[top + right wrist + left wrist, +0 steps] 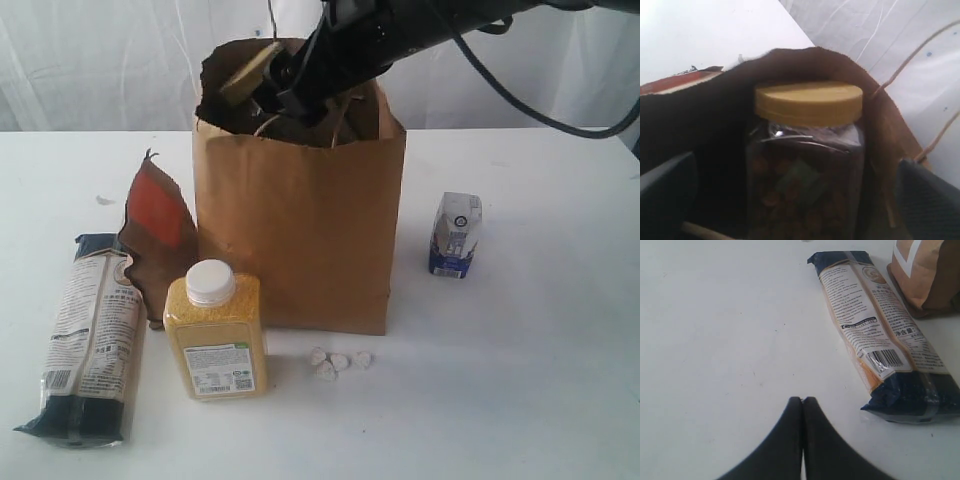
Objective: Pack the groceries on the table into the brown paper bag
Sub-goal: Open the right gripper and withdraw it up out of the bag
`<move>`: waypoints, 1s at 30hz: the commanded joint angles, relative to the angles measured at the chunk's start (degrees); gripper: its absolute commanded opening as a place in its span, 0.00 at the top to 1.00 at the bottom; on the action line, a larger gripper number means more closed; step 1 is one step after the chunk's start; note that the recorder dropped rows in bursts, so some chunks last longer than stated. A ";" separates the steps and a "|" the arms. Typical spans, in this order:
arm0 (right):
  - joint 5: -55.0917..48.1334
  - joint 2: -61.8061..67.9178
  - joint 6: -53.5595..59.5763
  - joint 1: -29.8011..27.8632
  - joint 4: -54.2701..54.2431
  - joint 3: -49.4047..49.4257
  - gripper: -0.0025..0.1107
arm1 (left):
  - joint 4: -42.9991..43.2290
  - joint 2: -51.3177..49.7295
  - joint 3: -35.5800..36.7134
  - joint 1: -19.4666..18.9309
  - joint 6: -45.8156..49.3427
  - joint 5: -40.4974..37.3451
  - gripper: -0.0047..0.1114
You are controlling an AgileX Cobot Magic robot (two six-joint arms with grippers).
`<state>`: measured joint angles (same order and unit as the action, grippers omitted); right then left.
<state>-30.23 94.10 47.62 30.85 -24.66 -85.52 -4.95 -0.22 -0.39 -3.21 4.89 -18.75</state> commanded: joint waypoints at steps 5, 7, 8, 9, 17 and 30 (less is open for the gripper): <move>-1.73 -0.15 -0.41 0.03 -0.24 -0.38 0.06 | -0.25 0.22 0.39 -0.02 -0.02 -0.36 0.96; -3.15 -0.38 -0.46 0.03 -0.24 -0.38 0.06 | -0.25 0.22 0.39 -0.02 -0.02 -0.36 0.96; -3.67 -0.52 -0.68 0.03 -0.24 -0.38 0.06 | -0.25 0.22 0.39 -0.02 -0.02 -0.36 0.96; -4.09 -0.67 -1.68 0.03 -0.24 -0.38 0.06 | -0.25 0.22 0.39 -0.02 -0.02 -0.36 0.96; -5.87 -0.90 -3.17 0.03 2.49 -0.38 0.06 | -0.25 0.22 0.39 -0.02 -0.02 -0.36 0.96; -18.69 -11.91 -5.94 0.03 2.24 -1.86 0.06 | -0.25 0.22 0.39 -0.02 -0.02 -0.36 0.96</move>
<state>-42.50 83.10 42.79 30.85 -22.32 -87.33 -4.95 -0.22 -0.39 -3.21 4.89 -18.75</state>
